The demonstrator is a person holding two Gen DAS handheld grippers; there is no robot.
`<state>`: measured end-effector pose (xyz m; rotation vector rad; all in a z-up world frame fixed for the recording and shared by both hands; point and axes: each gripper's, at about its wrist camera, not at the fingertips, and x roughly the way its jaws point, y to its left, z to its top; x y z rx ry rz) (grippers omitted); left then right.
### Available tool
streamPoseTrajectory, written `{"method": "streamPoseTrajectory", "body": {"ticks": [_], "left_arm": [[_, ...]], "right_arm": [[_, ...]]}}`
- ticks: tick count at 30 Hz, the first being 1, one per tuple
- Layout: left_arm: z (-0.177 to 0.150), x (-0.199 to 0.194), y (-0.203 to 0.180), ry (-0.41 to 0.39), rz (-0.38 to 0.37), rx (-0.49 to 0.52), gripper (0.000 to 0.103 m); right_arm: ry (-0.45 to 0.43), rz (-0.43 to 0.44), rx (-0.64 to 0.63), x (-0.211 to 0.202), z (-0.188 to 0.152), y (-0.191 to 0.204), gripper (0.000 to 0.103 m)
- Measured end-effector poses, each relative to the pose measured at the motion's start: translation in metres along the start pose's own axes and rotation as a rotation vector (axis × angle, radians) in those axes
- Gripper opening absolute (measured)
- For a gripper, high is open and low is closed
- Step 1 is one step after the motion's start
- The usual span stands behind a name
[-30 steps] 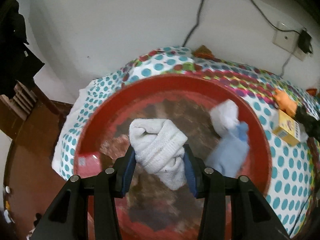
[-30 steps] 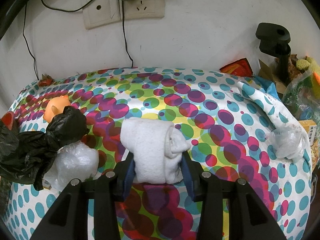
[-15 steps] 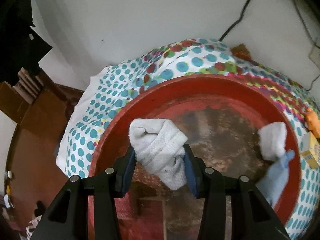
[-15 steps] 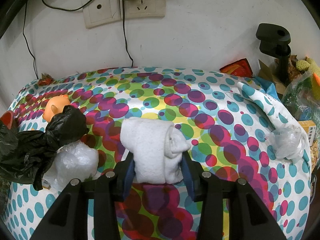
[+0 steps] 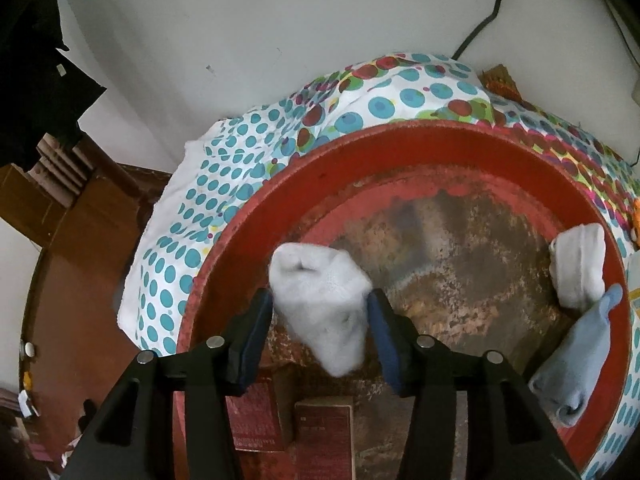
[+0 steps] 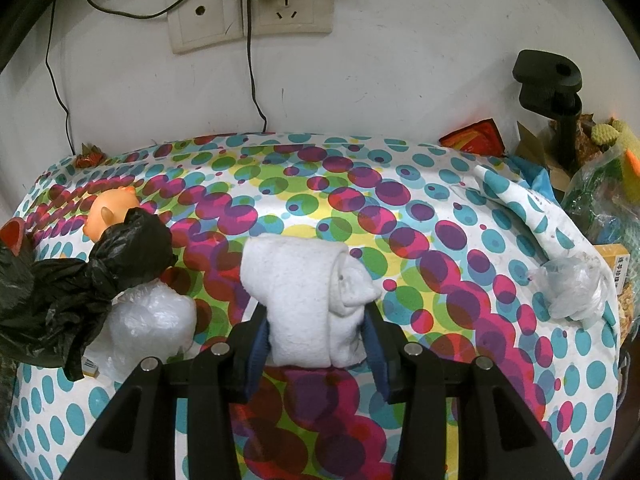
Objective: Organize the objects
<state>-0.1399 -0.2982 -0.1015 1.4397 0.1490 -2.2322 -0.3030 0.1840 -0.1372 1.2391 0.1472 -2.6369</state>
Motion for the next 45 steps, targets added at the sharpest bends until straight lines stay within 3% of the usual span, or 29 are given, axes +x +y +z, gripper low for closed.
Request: {"method": "streamPoseTrajectory", "body": {"ticks": [5, 14, 18, 21, 26, 34, 45], "left_arm": [[-0.003, -0.002, 0.000, -0.004, -0.004, 0.009, 0.063], [-0.010, -0.023, 0.001, -0.058, 0.005, 0.026, 0.069], [-0.021, -0.041, -0.002, -0.105, 0.014, 0.051, 0.072], [-0.035, -0.057, -0.003, -0.126, 0.001, 0.054, 0.085], [-0.060, -0.078, -0.004, -0.163, -0.001, 0.053, 0.090], [-0.100, -0.103, 0.007, -0.224, 0.000, -0.041, 0.097], [-0.139, -0.096, 0.032, -0.238, 0.032, -0.113, 0.100]], "right_arm": [[0.001, -0.004, -0.005, 0.000, 0.000, 0.002, 0.044], [0.001, -0.010, -0.010, 0.000, 0.001, 0.002, 0.044], [0.001, -0.013, -0.014, 0.000, 0.001, 0.001, 0.044], [0.001, -0.015, -0.016, 0.000, 0.001, 0.003, 0.044], [0.002, -0.018, -0.018, -0.001, 0.001, 0.003, 0.044], [0.000, -0.034, -0.033, -0.001, 0.001, 0.006, 0.044], [-0.009, -0.082, -0.071, -0.002, 0.001, 0.015, 0.043]]}}
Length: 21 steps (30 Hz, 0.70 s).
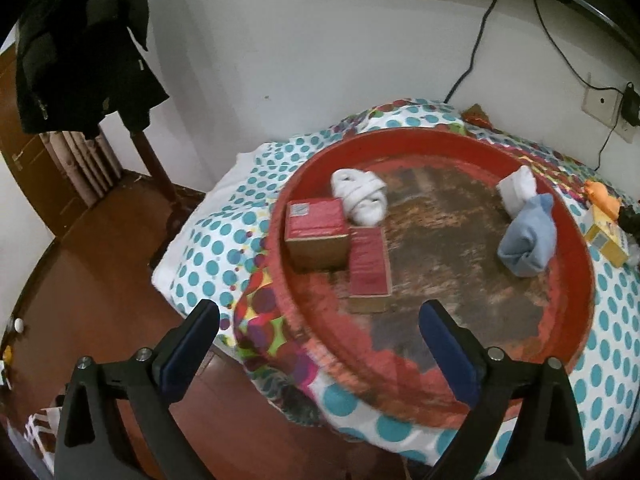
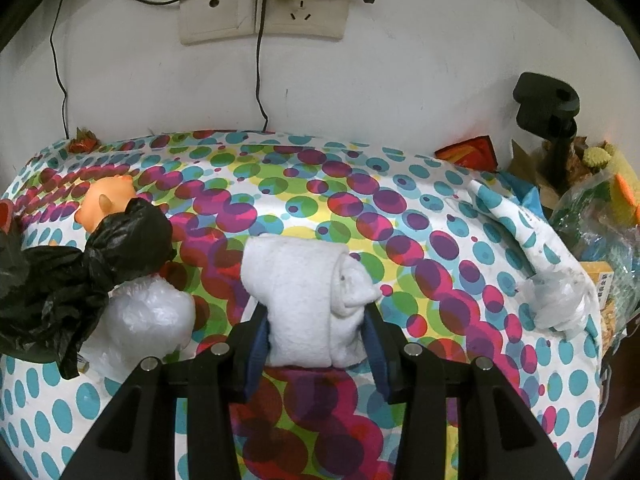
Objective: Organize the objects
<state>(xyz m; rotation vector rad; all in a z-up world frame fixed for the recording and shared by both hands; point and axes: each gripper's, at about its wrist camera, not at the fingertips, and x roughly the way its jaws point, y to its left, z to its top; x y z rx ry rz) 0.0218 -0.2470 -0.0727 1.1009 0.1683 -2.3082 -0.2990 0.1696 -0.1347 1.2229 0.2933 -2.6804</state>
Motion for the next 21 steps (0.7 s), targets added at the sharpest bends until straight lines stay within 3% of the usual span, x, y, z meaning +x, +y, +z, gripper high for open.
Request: {"method": "streamPoseTrajectory", "body": {"ticks": [10, 21], "left_arm": [[-0.007, 0.000, 0.018, -0.019, -0.033, -0.021, 0.103], [-0.007, 0.000, 0.029, -0.023, -0.055, -0.036, 0.103]], "right_arm": [[-0.043, -0.028, 0.055, -0.039, -0.010, -0.008, 0.043], [-0.060, 0.039, 0.057, -0.099, -0.040, 0.002, 0.043]]}}
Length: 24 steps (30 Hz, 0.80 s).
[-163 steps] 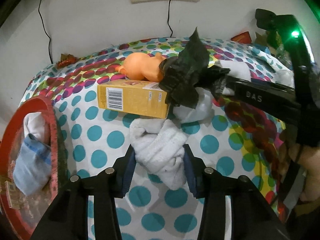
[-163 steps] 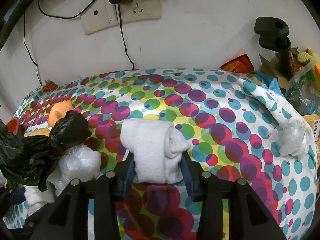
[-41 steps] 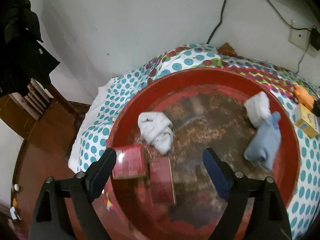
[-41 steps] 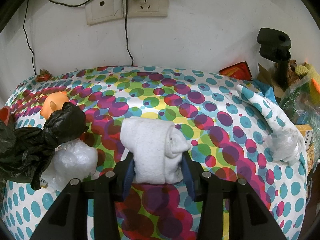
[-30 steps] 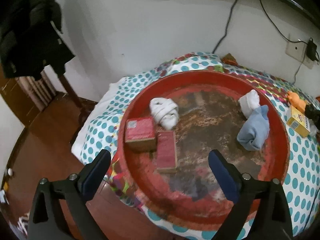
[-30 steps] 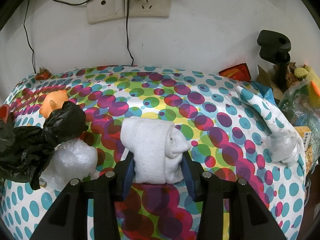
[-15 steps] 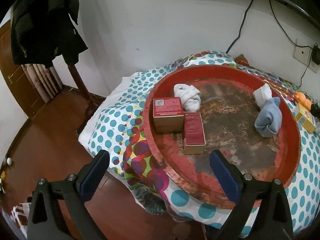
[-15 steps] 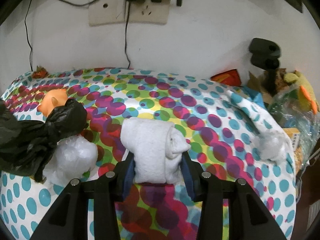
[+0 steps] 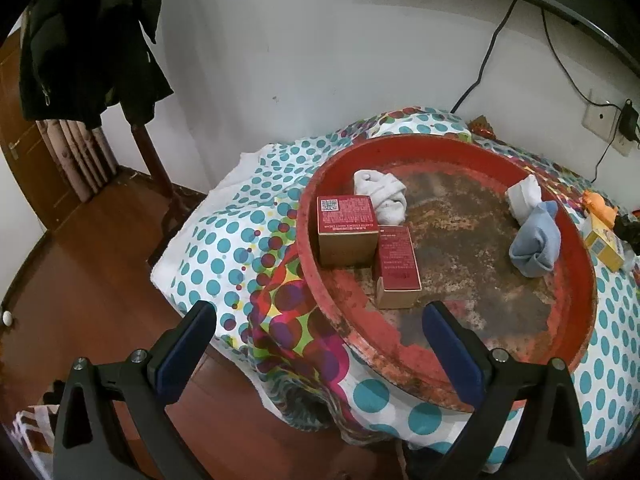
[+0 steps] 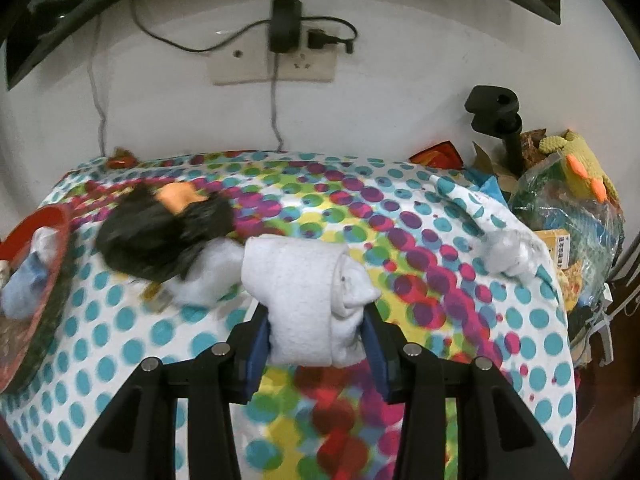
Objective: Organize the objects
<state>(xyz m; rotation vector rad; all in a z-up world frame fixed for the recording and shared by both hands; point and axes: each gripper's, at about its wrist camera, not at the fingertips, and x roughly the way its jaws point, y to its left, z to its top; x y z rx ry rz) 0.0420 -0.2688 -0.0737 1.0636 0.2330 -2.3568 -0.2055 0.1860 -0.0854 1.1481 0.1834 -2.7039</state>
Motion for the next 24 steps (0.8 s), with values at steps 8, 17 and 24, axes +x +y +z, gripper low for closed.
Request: {"method": "streamPoseTrajectory", "body": {"ticks": [8, 17, 24], "left_arm": [[0.000, 0.000, 0.003, -0.004, 0.020, -0.003, 0.103], [0.001, -0.001, 0.008, -0.003, 0.015, -0.018, 0.103], [0.002, 0.002, 0.014, 0.006, 0.028, -0.032, 0.103]], "right_arm": [[-0.031, 0.107, -0.049, -0.044, -0.021, 0.046, 0.043], [-0.033, 0.227, -0.187, -0.063, -0.025, 0.129, 0.043], [-0.024, 0.312, -0.267, -0.069, -0.033, 0.192, 0.043]]}}
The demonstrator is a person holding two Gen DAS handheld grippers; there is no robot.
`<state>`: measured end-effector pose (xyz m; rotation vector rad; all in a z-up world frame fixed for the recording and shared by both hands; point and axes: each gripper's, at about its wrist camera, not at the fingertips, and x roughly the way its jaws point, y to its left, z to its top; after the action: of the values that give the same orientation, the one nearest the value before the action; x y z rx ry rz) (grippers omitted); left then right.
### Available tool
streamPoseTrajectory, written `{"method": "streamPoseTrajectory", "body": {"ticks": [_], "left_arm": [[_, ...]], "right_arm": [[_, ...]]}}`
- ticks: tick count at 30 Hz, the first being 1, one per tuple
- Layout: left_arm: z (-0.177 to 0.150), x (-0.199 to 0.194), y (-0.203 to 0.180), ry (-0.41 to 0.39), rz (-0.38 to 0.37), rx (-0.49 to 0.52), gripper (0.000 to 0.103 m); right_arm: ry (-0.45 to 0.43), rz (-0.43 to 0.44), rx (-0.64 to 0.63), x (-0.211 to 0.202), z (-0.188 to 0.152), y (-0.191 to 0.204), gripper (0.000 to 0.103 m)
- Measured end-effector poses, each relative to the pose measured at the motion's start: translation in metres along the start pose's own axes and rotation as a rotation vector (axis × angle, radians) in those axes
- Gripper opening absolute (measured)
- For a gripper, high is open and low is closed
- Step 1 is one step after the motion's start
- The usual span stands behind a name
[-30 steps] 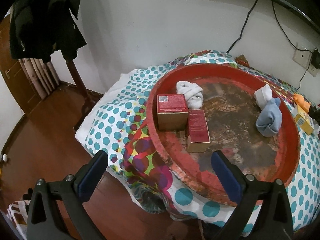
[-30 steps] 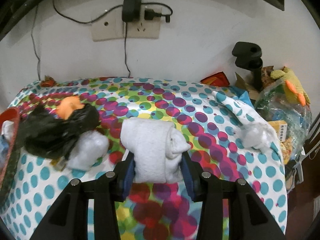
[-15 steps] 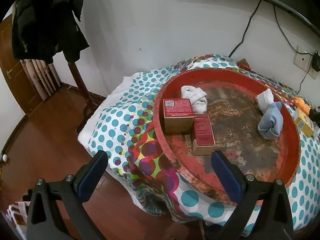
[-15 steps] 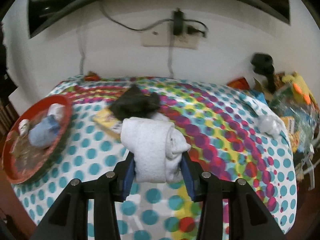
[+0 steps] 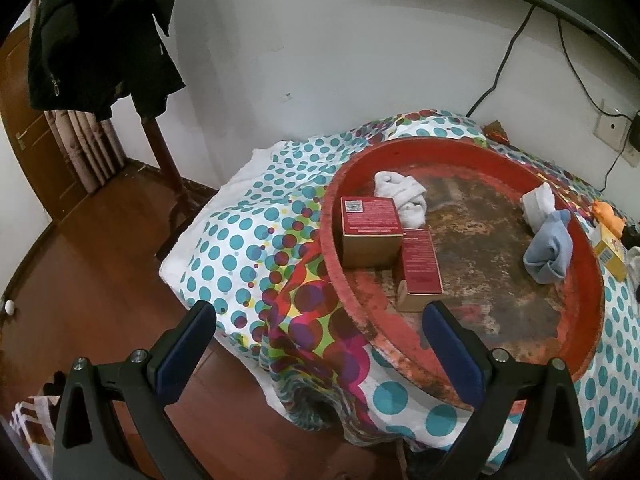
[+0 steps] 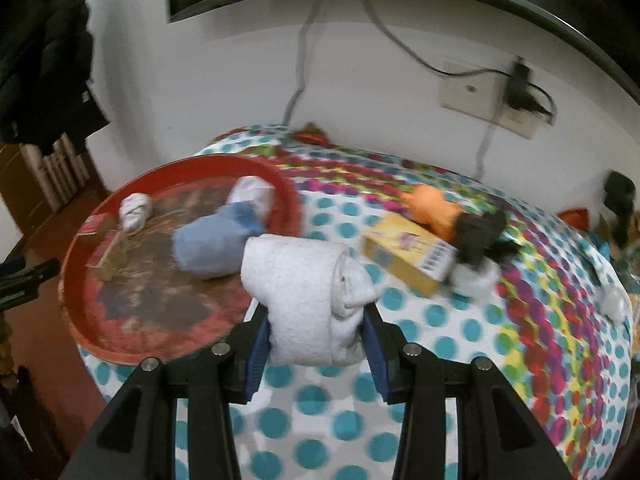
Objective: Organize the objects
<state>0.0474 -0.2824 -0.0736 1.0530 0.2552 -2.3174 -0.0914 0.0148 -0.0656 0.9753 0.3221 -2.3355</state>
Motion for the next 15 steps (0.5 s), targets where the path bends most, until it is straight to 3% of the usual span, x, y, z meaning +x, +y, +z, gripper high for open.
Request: {"method": "streamPoseTrajectory", "body": {"ticks": [15], "left_arm": [[0.000, 0.010, 0.017, 0.024, 0.028, -0.056, 0.103]], "right_arm": [[0.041, 0.114, -0.140, 0.030, 0.021, 0.095, 0.043]]}}
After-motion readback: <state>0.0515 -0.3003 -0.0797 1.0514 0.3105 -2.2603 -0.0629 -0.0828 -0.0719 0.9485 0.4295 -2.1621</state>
